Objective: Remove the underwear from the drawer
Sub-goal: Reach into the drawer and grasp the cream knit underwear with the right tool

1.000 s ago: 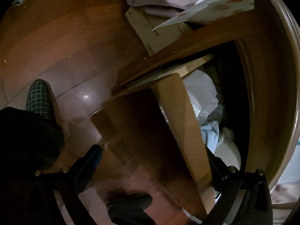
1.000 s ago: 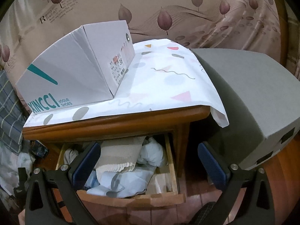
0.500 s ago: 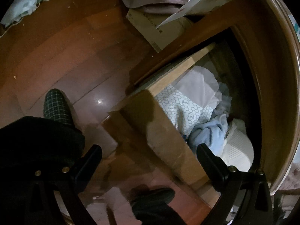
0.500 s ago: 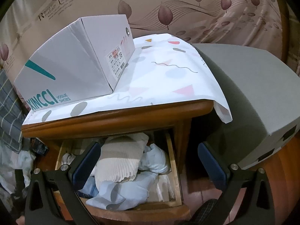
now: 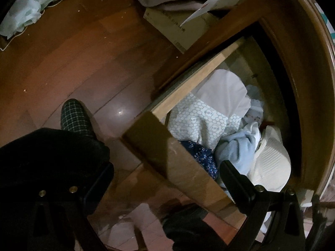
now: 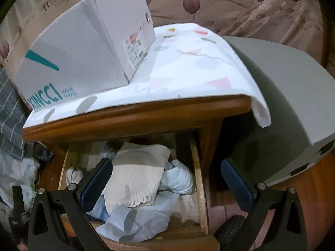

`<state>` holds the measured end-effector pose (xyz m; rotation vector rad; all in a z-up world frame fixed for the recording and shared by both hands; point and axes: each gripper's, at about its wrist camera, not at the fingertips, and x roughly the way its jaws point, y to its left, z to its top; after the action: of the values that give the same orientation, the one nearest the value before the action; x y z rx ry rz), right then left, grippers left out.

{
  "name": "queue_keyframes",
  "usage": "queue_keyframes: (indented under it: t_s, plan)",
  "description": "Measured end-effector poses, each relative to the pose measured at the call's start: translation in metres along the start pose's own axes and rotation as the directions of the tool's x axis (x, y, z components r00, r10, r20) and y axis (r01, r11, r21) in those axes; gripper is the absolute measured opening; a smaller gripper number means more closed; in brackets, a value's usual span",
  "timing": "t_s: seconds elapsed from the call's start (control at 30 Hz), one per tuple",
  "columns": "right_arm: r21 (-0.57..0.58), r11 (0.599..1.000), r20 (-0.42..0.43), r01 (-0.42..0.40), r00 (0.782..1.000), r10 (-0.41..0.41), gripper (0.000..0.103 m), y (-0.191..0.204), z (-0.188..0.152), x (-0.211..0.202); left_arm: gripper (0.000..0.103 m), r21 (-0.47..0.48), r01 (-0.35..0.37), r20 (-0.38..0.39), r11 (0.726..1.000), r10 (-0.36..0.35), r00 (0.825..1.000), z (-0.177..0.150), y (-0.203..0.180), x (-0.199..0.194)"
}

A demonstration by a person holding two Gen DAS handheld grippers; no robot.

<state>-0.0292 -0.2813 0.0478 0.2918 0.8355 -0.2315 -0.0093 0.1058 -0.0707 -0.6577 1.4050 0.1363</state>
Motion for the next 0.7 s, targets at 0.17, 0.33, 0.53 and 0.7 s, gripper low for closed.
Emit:
queue_keyframes:
  t_s: [0.17, 0.33, 0.53, 0.7]
  plan:
    - [-0.028, 0.999, -0.046, -0.015, 0.999, 0.013, 0.103, 0.008, -0.004, 0.008, 0.103, 0.003, -0.007, 0.0, 1.0, 0.007, 1.0, -0.004, 0.004, -0.003]
    - [-0.088, 0.996, -0.117, -0.027, 0.993, 0.017, 0.103, 0.022, -0.012, 0.023, 0.103, 0.093, -0.076, 0.051, 0.993, 0.071, 0.996, -0.004, -0.008, -0.01]
    - [-0.106, 0.993, -0.19, -0.043, 0.982, 0.022, 0.103, 0.033, -0.022, 0.039, 0.103, 0.226, -0.222, 0.166, 0.949, 0.187, 0.968, -0.007, -0.032, -0.022]
    - [-0.077, 0.994, -0.26, -0.081, 0.964, 0.058, 0.103, 0.037, -0.028, 0.051, 0.102, 0.291, -0.27, 0.222, 0.918, 0.209, 0.952, -0.012, -0.041, -0.036]
